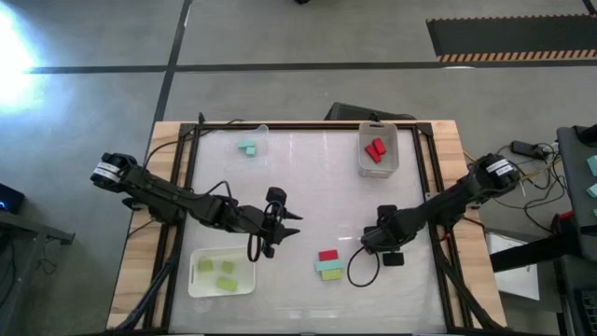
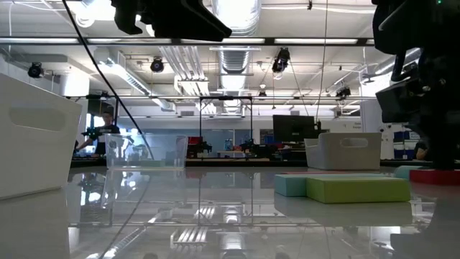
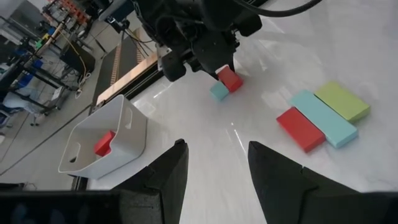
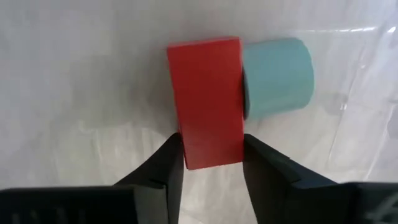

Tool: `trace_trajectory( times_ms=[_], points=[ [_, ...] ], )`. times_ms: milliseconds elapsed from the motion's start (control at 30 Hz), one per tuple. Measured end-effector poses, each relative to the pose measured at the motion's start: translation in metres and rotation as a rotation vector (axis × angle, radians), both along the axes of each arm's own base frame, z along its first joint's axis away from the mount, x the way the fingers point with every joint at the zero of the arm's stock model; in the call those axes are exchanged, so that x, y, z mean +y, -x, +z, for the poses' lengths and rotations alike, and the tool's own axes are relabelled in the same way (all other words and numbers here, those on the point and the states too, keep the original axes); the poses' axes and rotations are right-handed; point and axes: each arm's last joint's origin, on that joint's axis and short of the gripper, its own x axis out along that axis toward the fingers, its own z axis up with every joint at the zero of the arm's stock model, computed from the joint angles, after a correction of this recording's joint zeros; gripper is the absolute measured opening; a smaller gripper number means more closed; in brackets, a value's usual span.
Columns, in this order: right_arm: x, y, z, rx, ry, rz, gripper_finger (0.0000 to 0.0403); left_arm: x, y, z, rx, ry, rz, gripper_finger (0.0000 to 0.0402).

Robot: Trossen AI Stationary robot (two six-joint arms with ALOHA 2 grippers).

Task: Sort & place blocks by color
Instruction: Put the right red block into the gray bin

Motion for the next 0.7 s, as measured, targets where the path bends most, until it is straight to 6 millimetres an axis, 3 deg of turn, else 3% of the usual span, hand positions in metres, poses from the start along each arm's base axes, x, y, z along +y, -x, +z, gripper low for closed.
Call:
trace_trajectory(
  times_ms=[400, 700],
  points=[
    [0.006, -0.007, 0.023, -0.039, -0.104, -0.098, 0.0119, 0.010, -0.003, 0.000, 0.008, -0.066, 0.009, 0.0152],
    [0.014, -0.033, 0.079, -0.145, -0.087, -0.140, 0.0119, 0.026, -0.001, -0.011, 0.043, -0.083, 0.054, 0.0152]
  ],
)
